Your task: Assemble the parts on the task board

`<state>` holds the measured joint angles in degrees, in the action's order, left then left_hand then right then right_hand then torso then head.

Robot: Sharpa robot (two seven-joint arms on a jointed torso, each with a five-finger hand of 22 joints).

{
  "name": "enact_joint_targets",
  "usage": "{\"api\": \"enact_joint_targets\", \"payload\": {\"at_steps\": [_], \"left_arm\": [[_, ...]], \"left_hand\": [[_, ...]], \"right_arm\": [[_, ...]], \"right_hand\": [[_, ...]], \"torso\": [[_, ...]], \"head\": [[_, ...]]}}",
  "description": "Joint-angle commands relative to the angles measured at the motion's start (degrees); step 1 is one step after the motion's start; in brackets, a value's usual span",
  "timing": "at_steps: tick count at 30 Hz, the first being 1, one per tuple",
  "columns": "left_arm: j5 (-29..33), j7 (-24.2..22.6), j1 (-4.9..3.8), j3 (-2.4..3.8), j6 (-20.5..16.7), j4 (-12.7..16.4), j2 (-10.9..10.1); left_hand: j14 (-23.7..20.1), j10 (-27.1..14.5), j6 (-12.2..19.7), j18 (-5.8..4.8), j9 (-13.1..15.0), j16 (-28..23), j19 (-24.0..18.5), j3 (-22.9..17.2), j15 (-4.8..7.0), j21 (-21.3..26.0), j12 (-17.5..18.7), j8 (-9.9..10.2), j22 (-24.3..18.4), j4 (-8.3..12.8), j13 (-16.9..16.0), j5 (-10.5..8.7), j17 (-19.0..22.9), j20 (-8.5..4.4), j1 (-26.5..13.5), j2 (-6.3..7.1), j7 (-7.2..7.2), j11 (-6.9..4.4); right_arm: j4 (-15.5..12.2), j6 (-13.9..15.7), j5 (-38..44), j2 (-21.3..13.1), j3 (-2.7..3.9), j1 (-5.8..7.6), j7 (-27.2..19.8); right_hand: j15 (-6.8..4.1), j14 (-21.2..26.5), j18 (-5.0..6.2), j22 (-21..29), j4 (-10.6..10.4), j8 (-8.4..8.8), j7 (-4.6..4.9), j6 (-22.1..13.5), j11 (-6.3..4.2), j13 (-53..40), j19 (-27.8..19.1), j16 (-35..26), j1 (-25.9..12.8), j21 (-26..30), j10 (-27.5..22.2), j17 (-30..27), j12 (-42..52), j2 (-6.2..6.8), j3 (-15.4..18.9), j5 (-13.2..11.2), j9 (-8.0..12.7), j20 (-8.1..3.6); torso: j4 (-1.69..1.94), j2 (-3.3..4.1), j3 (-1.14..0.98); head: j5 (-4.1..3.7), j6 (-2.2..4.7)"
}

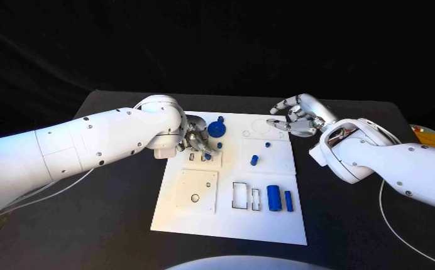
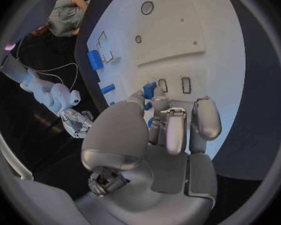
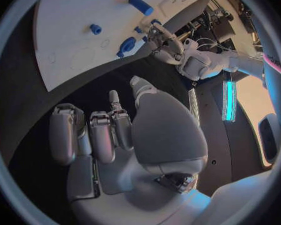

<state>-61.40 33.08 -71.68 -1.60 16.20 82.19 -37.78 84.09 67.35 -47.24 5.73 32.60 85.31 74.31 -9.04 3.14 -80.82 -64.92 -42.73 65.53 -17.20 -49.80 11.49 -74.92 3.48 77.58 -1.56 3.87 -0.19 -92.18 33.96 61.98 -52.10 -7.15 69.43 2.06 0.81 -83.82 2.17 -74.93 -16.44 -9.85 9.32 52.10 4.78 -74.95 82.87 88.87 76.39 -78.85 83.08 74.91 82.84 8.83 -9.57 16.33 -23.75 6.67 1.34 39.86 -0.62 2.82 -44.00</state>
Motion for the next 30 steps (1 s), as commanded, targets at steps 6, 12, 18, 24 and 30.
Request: {"api": "enact_joint_targets", "payload": {"at_steps": [6, 12, 18, 24, 30], "left_arm": [[5.76, -0.87, 0.05, -0.05, -1.71, 0.04, -0.56], [7.93, -0.74, 0.06, -0.01, -2.63, 0.51, -1.52], [7.59, -0.79, 0.08, 0.02, -4.23, 1.62, -2.79], [5.25, -1.28, 0.25, 0.03, -6.5, 2.97, -3.99], [1.65, -1.56, 0.63, 0.02, -8.74, 4.13, -4.57]], "left_hand": [[3.08, 1.88, 0.87, -0.7, 6.12, 0.41, -0.04, -29.13, 0.21, -0.48, -1.26, -4.5, 0.41, 0.61, -1.58, -0.14, -6.14, -0.63, -0.12, 8.27, -0.48, -0.31], [3.19, 2.49, 0.9, -0.77, 7.41, 0.55, 0.12, -32.88, 0.56, -0.58, -1.87, -5.37, 0.68, 1.25, -2.15, -0.45, -6.42, -0.61, -1.89, 10.05, -0.41, -0.35], [3.3, 2.81, 0.82, -0.85, 7.79, 0.69, 0.4, -33.79, 0.62, -0.73, -2.17, -5.64, 1.07, 1.46, -2.47, -0.51, -6.69, -0.66, -2.4, 10.51, -0.5, -0.43], [3.61, 3.66, 0.5, -1.05, 8.35, 1.07, 1.19, -35.27, 0.84, -1.17, -2.87, -6.06, 2.15, 1.93, -3.3, -0.46, -7.42, -0.84, -3.02, 11.38, -0.76, -0.69], [3.95, 4.51, -0.07, -1.25, 8.96, 1.46, 1.96, -37.44, 1.19, -1.59, -3.3, -6.49, 3.15, 2.61, -3.78, -0.37, -8.18, -1.17, -3.87, 12.69, -1.15, -1.07]], "right_arm": [[0.27, -0.68, 1.39, 0.11, 0.0, -0.22, 0.0], [0.34, -0.71, 1.17, 0.06, 0.0, -0.27, 0.0], [0.35, -0.74, 0.91, -0.05, 0.0, -0.3, -0.01], [0.3, -0.72, 0.79, -0.2, 0.0, -0.31, -0.07], [0.26, -0.69, 0.74, -0.33, 0.0, -0.33, -0.13]], "right_hand": [[-0.39, -4.99, 0.85, -6.84, -0.1, -0.3, -0.07, -0.52, -0.24, -7.16, -0.1, -0.26, 0.07, 0.2, -0.21, 9.92, -0.21, -0.5, 0.3, 0.3, -0.09, -0.2], [-0.39, -4.97, 0.87, -6.79, -0.1, -0.33, -0.07, -0.52, -0.25, -7.17, -0.14, -0.28, 0.06, 0.27, -0.2, 9.84, -0.19, -0.52, 0.31, 0.38, -0.09, -0.21], [-0.39, -4.96, 0.89, -6.75, -0.11, -0.35, -0.07, -0.52, -0.25, -7.14, -0.17, -0.29, 0.04, 0.32, -0.23, 9.8, -0.22, -0.52, 0.33, 0.42, -0.09, -0.21], [-0.39, -4.95, 0.9, -6.72, -0.11, -0.36, -0.07, -0.51, -0.25, -7.11, -0.19, -0.3, 0.02, 0.36, -0.25, 9.77, -0.25, -0.53, 0.34, 0.45, -0.09, -0.21], [-0.39, -4.95, 0.9, -6.72, -0.11, -0.36, -0.07, -0.51, -0.25, -7.11, -0.19, -0.3, 0.02, 0.36, -0.25, 9.77, -0.25, -0.53, 0.34, 0.45, -0.09, -0.21]], "torso": [[0.03, -0.01, 0.02], [0.0, -0.02, -0.03], [0.13, -0.06, -0.09], [0.12, -0.03, -0.03], [0.12, -0.06, -0.02]], "head": [[0.0, -0.1], [0.02, -0.14], [0.15, -0.24], [0.16, -0.26], [0.27, -0.3]]}}
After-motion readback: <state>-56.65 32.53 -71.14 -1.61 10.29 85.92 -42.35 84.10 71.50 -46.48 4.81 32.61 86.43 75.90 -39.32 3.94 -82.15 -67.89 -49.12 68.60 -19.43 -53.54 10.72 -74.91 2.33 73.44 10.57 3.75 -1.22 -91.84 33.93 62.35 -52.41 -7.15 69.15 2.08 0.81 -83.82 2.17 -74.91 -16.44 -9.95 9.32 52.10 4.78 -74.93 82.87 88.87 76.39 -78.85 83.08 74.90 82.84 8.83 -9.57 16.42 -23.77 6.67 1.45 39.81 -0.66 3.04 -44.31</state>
